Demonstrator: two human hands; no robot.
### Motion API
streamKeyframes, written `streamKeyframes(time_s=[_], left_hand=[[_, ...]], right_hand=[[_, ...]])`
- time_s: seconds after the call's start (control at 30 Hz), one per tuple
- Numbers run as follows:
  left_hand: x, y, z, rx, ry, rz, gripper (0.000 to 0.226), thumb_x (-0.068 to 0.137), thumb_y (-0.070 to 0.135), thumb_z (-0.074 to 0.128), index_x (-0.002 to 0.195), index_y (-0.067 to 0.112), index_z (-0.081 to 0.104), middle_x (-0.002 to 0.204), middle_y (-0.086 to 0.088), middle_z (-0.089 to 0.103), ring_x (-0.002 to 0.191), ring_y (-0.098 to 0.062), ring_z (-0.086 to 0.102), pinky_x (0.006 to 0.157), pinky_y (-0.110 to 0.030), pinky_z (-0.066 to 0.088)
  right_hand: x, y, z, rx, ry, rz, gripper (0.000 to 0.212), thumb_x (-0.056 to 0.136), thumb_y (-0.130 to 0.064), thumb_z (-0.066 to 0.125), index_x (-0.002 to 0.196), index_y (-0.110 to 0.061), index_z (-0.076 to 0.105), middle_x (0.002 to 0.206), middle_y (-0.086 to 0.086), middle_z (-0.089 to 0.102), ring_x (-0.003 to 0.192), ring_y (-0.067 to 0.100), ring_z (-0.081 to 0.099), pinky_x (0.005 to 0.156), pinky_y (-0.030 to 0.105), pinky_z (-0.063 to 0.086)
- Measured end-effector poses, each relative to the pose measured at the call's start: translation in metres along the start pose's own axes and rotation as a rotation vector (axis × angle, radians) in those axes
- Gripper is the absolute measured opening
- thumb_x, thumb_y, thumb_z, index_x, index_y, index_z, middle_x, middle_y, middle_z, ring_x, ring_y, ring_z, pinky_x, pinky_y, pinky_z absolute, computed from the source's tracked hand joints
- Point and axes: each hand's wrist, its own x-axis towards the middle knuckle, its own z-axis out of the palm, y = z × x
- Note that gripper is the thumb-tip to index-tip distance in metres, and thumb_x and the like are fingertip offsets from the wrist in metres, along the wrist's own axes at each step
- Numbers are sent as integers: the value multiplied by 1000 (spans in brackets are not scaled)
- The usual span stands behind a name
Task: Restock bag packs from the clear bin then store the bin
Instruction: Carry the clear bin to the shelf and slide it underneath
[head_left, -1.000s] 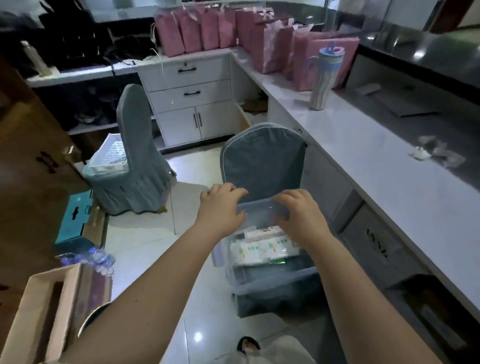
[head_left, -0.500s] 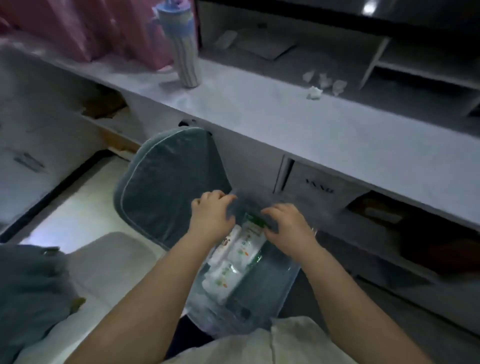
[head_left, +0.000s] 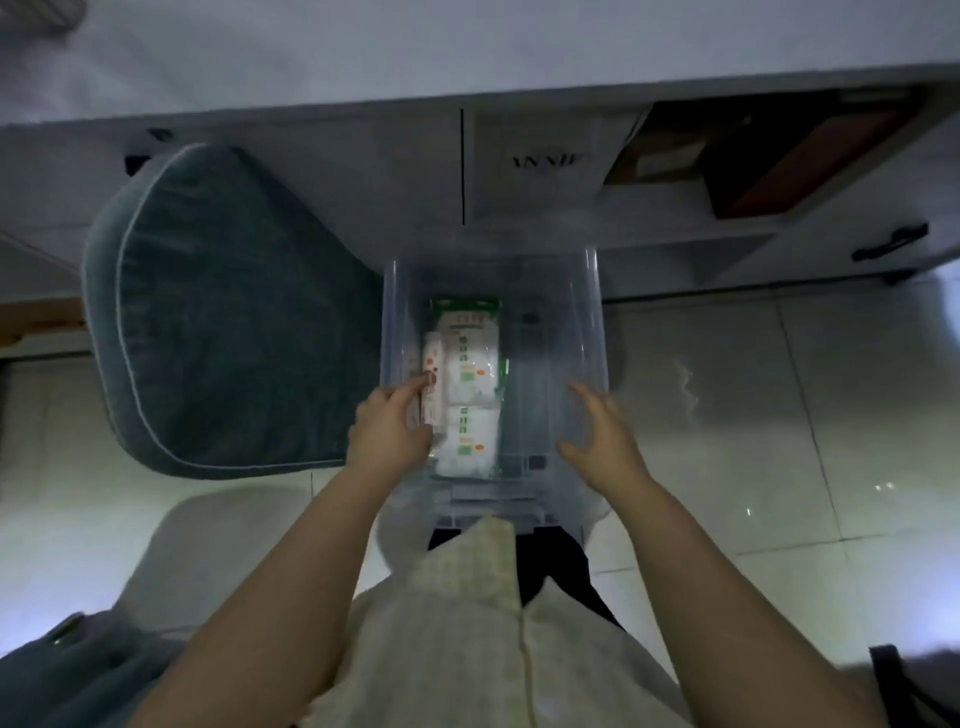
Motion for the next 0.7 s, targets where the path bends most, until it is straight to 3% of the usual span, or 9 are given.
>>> streamKeyframes(time_s=[0.1, 0.2, 0.3, 0.37, 0.5, 0.6, 0.7], left_hand=[[11, -31, 13, -168, 18, -186, 83, 79, 27, 70, 146, 40, 24, 142, -16, 36, 127, -37, 38, 104, -49, 38], [37, -56, 23, -482, -7, -357, 88, 78, 18, 74, 148, 29, 22, 147, -11, 37, 127, -32, 45, 101, -49, 44], [56, -71, 41, -772, -189, -496, 65, 83, 7, 67, 141, 21, 40, 136, -11, 53, 112, -30, 58, 95, -50, 49], [58, -75, 53, -897, -289, -547, 68, 85, -3, 58, 142, 28, 37, 135, -10, 53, 110, -31, 57, 94, -53, 49], [58, -77, 59, -920, -371, -430, 95, 74, -24, 39, 141, 43, 35, 141, -8, 49, 121, -38, 51, 87, -59, 49], [51, -64, 44, -962, -437, -311, 100, 66, -27, 33, 134, 44, 46, 131, -5, 60, 111, -30, 62, 78, -50, 57], [38, -38, 25, -985, -493, -318, 94, 66, -27, 31, 134, 36, 47, 133, -19, 54, 116, -39, 56, 91, -62, 47]], right_hand=[[0, 36, 12, 44, 98, 97, 79, 78, -12, 72, 146, -21, 31, 151, 13, 31, 137, 31, 28, 114, 45, 26], [12, 69, 18, 239, 183, 213, 81, 79, -10, 72, 146, -24, 29, 150, 3, 35, 134, 18, 34, 109, 33, 29], [28, 95, 26, 493, 58, 413, 76, 79, -9, 73, 142, -31, 35, 140, 1, 47, 121, 17, 48, 98, 34, 42], [33, 108, 36, 660, -93, 505, 70, 81, -3, 68, 137, -34, 41, 137, 2, 53, 115, 18, 56, 88, 33, 46], [31, 112, 44, 837, -193, 530, 80, 81, 19, 48, 136, -39, 42, 140, -3, 47, 112, 14, 56, 80, 32, 50], [18, 101, 24, 852, -218, 490, 84, 80, 20, 44, 136, -42, 41, 134, -5, 50, 114, 15, 57, 78, 32, 50], [-14, 90, -7, 914, -175, 445, 84, 81, 20, 46, 138, -42, 40, 132, -7, 51, 116, 16, 57, 80, 30, 50]])
